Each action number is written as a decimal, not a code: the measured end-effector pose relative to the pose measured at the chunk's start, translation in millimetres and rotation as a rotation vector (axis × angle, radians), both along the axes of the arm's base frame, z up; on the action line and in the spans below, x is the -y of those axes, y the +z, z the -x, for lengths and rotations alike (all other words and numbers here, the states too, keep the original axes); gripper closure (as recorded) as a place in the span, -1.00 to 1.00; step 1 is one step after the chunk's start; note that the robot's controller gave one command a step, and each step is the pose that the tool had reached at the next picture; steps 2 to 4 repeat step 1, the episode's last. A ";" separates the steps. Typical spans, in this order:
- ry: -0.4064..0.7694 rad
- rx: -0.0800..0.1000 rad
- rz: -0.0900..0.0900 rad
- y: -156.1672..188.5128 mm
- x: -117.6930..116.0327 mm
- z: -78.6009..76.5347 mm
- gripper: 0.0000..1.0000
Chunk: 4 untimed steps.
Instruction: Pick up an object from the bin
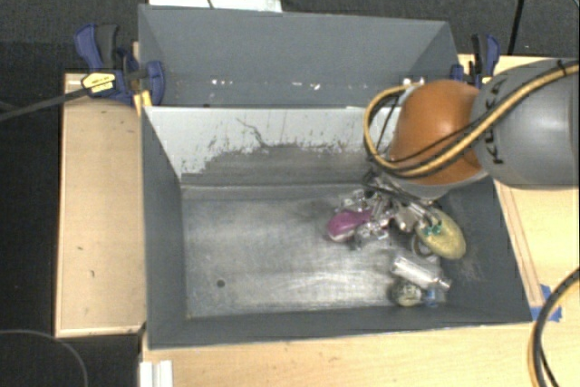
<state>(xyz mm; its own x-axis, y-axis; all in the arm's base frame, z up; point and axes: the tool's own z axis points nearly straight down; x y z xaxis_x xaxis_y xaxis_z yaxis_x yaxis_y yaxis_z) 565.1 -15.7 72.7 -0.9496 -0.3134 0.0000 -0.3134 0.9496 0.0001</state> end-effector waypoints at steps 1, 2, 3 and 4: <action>-0.017 0.011 0.000 188.5 5.9 -18.6 1.00; -0.017 0.011 0.000 188.5 5.9 -18.6 1.00; -0.017 0.011 0.000 188.5 5.9 -18.6 1.00; -0.017 0.011 0.000 188.5 5.9 -18.6 1.00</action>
Offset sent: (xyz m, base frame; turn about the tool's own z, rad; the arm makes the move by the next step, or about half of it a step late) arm 0.0165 -0.0058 0.1833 0.0062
